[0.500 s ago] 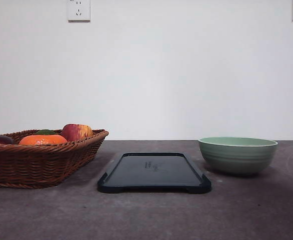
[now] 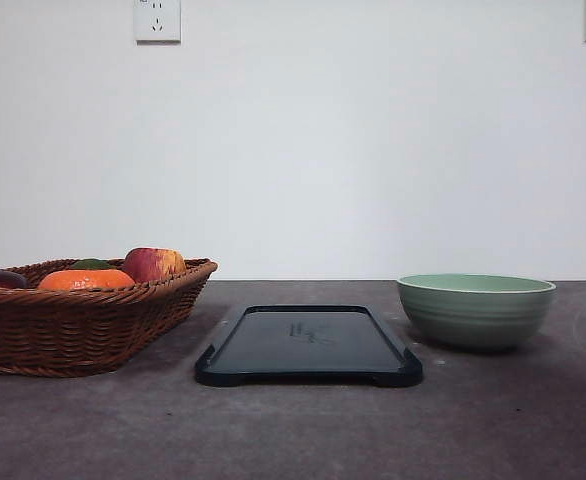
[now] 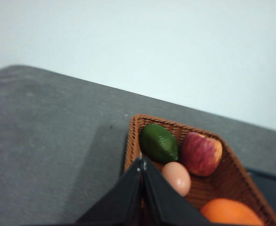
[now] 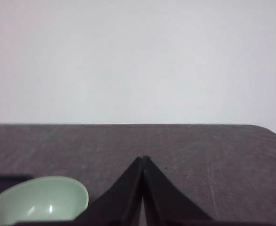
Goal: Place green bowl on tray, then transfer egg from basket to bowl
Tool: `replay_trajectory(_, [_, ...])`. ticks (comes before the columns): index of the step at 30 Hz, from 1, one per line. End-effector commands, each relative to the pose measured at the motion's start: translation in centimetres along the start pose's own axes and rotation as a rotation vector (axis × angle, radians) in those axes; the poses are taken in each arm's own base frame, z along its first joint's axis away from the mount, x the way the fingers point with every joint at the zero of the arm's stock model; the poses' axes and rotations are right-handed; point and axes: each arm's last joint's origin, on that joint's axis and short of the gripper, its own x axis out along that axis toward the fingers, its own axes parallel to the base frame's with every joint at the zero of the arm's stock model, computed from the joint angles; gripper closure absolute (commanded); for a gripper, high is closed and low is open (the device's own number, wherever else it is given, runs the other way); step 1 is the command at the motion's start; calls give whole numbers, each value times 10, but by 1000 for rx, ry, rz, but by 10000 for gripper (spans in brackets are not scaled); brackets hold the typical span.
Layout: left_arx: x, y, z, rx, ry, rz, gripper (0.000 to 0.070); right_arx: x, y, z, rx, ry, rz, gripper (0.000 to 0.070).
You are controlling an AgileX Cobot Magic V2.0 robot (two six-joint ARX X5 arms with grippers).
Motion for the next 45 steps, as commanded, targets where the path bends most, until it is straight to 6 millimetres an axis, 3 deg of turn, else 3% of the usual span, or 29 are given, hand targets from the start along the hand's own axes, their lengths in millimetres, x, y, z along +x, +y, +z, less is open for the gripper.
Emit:
replay_trajectory(1, [0, -1, 2, -119, -13, -7, 700, 0, -1, 2, 114, -25, -35, 700])
replay_trajectory(7, [0, -1, 2, -315, -11, -7, 700, 0, -3, 2, 216, -41, -116, 700])
replay_trajectory(11, [0, -1, 2, -472, -12, -9, 700, 0, -3, 3, 396, -60, -109, 700])
replay_trajectory(16, [-1, -3, 9, -622, -75, -55, 700, 0, -1, 4, 645, -60, -35, 700])
replay_trajectory(20, [-3, -7, 21, -594, -184, -127, 700, -1, 2, 11, 728, -57, 87, 700])
replay_trajectory(26, [-12, -16, 52, -322, -326, -169, 700, -4, 5, 41, 575, -124, 138, 700])
replay_trajectory(32, [-17, -31, 100, -78, -247, -91, 700, 1, 8, 83, 373, -62, 133, 700])
replay_trajectory(40, [-1, -49, 159, 10, -87, -34, 700, 25, 14, 135, 238, 44, 210, 700])
replay_trajectory(45, [17, -60, 184, 37, 64, -77, 700, 44, 17, 148, 172, 154, 273, 700])
